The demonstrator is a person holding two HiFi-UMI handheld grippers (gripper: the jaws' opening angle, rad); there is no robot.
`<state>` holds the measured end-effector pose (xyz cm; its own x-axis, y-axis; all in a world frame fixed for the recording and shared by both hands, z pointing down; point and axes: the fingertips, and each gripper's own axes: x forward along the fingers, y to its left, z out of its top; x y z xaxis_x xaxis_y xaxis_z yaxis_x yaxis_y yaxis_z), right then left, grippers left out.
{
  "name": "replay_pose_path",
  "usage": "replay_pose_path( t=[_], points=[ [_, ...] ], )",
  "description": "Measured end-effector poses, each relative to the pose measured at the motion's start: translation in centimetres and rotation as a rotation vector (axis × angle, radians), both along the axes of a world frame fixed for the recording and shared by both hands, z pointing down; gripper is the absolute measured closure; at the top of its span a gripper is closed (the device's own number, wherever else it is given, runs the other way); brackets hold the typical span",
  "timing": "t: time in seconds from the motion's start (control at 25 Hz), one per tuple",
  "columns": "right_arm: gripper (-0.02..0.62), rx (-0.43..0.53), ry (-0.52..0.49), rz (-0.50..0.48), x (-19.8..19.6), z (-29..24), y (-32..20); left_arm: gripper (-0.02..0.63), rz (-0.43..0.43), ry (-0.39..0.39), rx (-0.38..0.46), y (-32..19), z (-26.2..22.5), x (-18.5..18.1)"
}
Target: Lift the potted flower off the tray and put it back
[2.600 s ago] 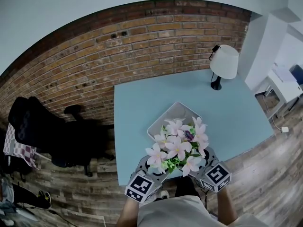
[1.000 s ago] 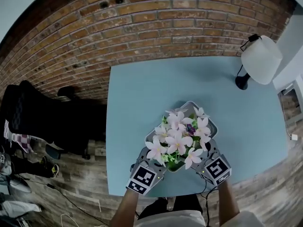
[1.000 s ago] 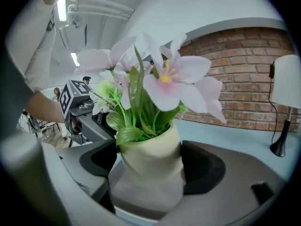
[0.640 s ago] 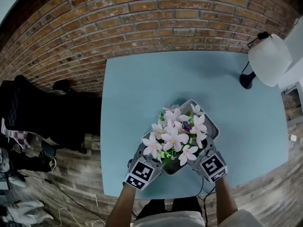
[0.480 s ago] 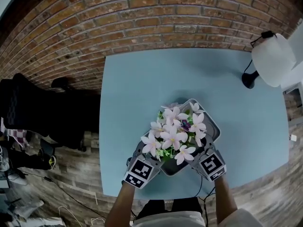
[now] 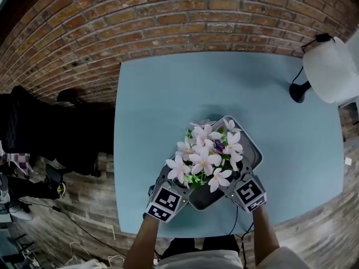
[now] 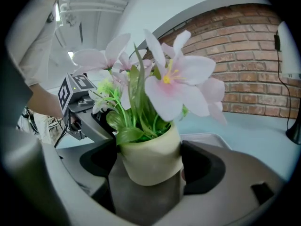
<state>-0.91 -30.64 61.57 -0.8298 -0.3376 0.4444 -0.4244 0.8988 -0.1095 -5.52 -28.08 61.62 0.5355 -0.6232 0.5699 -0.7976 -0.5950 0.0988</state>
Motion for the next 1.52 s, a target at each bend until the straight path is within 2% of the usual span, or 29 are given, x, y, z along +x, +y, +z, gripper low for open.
replay_pose_path(
  t=[0.16,0.48,0.68,0.88,1.08,1.52],
  points=[
    [0.143,0.012,0.021,-0.016,-0.3,0.7,-0.2,0.302,-0.004,-0.029,-0.015,-0.1,0.9,-0.2],
    [0.137,0.043,0.01,-0.03,-0.3,0.7,-0.6,0.305,-0.028,0.002,-0.018,-0.3,1.2,-0.1],
    [0.135,0.008,0.029,-0.021,0.0,1.1,-0.7,0.305,-0.058,0.017,-0.032,-0.3,1.6,0.0],
    [0.138,0.011,0.105,-0.013,0.6,1.9,-0.2,0.304,-0.089,0.047,-0.041,0.1,2.0,-0.1],
    [0.138,-0.045,0.132,0.019,1.7,1.9,0.6,0.304,-0.089,0.033,-0.059,1.1,2.1,-0.6],
    [0.138,-0.042,0.148,0.143,5.0,-0.8,3.4,0.304,-0.091,0.028,-0.043,4.3,-0.1,-1.5]
  ],
)
